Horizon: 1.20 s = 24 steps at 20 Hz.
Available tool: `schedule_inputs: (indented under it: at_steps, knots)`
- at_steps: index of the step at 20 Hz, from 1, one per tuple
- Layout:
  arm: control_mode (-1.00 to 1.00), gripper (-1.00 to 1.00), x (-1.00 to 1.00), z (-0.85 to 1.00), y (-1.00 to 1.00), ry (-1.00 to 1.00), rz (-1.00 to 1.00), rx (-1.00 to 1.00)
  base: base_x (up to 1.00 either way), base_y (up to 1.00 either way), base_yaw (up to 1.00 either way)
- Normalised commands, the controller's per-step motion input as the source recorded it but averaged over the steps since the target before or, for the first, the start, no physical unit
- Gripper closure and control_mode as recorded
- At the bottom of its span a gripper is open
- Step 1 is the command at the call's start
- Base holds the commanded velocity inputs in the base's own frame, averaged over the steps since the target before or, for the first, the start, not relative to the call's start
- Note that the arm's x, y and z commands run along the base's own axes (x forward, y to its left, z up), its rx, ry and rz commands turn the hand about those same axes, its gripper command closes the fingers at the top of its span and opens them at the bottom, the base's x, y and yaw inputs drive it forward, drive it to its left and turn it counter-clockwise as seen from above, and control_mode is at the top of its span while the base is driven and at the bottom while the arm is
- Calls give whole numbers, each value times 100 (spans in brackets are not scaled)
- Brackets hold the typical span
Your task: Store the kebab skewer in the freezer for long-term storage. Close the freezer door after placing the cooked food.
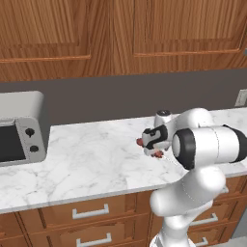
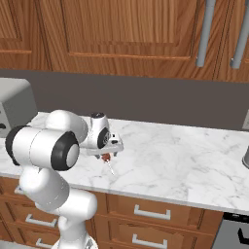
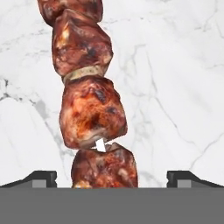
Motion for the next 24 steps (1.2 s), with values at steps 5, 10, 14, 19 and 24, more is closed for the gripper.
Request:
schedule_inputs:
  at_steps: [5,10,14,19,24]
  knots:
    - [-100,-100,0,-23,0,0,2,7,0,0,0]
    - [-100,100,0,-20,0,0,2,5,0,0,0]
    - [-100,100,0,-3,0,2,1,2,0,0,0]
    - [-100,100,9,0,13,5,-12,-3,0,0,0]
    - [-100,100,3,13,26,3,-47,-7,0,0,0]
